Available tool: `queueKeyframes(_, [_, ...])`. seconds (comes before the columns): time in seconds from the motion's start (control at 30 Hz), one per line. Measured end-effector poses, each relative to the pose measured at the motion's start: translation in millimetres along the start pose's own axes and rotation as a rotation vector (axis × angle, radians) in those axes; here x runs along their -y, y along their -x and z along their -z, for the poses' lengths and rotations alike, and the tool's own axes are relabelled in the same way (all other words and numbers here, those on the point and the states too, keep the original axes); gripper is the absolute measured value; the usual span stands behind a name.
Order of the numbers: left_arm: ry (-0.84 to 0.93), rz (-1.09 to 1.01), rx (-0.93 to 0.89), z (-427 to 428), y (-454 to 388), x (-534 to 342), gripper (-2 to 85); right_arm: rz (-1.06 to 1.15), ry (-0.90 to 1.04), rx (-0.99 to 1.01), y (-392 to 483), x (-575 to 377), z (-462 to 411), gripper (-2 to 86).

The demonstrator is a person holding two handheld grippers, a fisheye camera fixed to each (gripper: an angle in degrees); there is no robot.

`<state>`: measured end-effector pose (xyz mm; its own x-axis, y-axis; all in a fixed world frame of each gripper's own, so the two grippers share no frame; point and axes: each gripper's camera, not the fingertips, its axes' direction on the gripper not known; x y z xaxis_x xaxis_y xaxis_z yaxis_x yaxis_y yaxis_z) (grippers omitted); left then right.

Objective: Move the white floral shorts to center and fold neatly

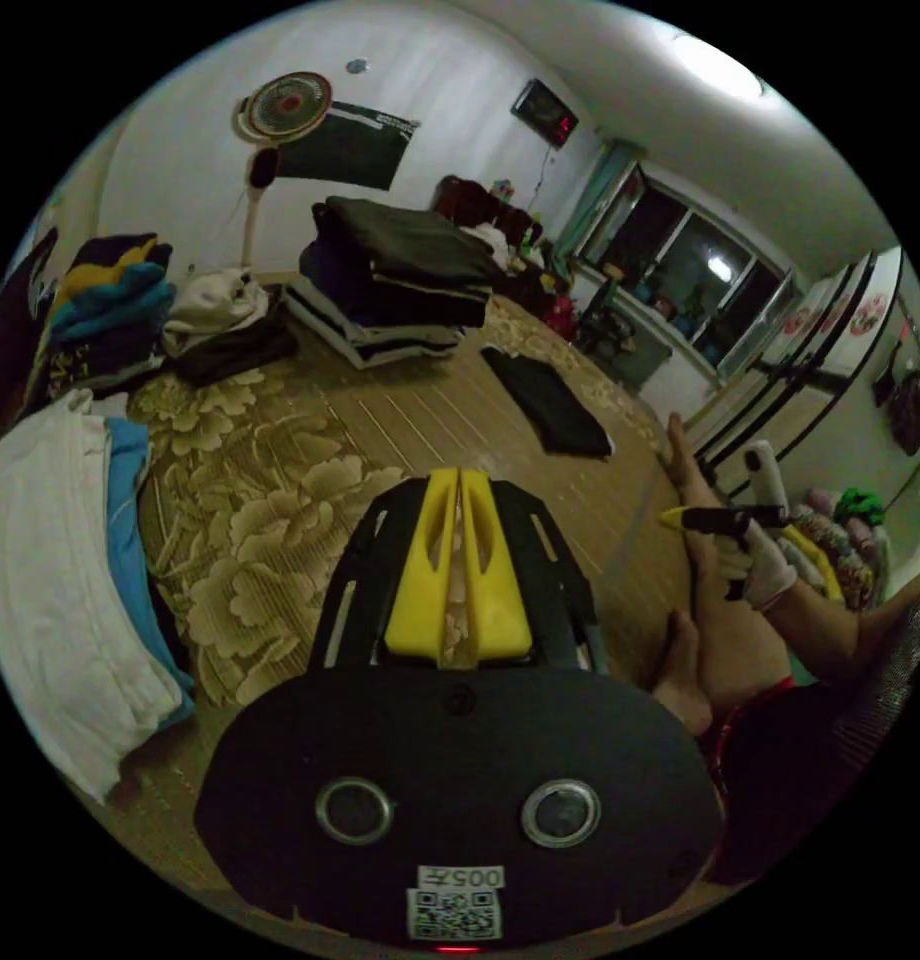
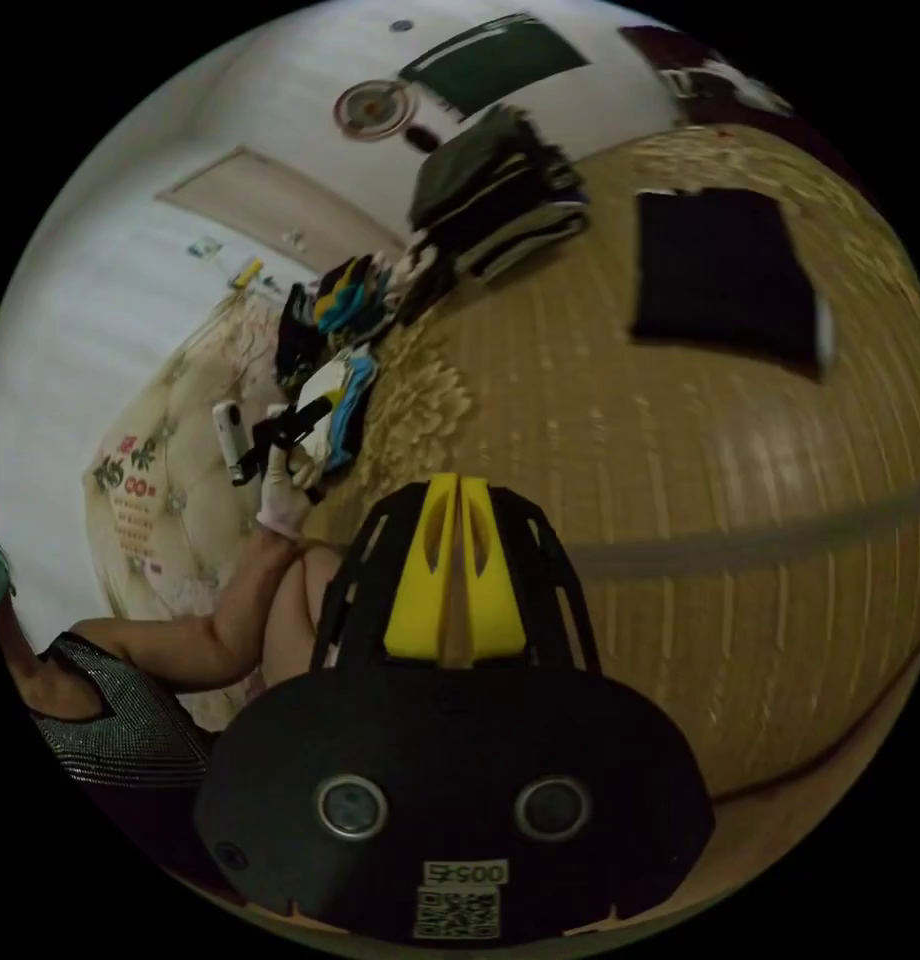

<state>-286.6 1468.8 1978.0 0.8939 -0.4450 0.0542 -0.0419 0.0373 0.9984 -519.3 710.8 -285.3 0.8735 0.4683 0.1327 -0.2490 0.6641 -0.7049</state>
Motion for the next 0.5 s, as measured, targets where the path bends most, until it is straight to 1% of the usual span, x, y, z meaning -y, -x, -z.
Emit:
queueKeyframes(0.07, [-0.044,0.039,-0.056,20,22,-16,-0.7,0.054,0.030,0.028,34,23,-54,-1.0])
queueKeyframes(0.1, [-0.072,0.056,-0.079,33,35,-25,-0.6,0.067,0.038,0.031,42,29,-67,-1.0])
queueKeyframes(0.23, [-0.118,0.063,-0.106,67,67,-46,-0.6,0.143,0.094,0.047,96,61,-159,-1.0])
queueKeyframes(0.37, [-0.168,0.088,-0.182,100,104,-68,-0.6,0.201,0.138,0.054,142,88,-242,-1.0])
queueKeyframes(0.5, [-0.182,0.132,-0.177,133,139,-90,-0.6,0.244,0.176,0.047,177,110,-309,-1.0])
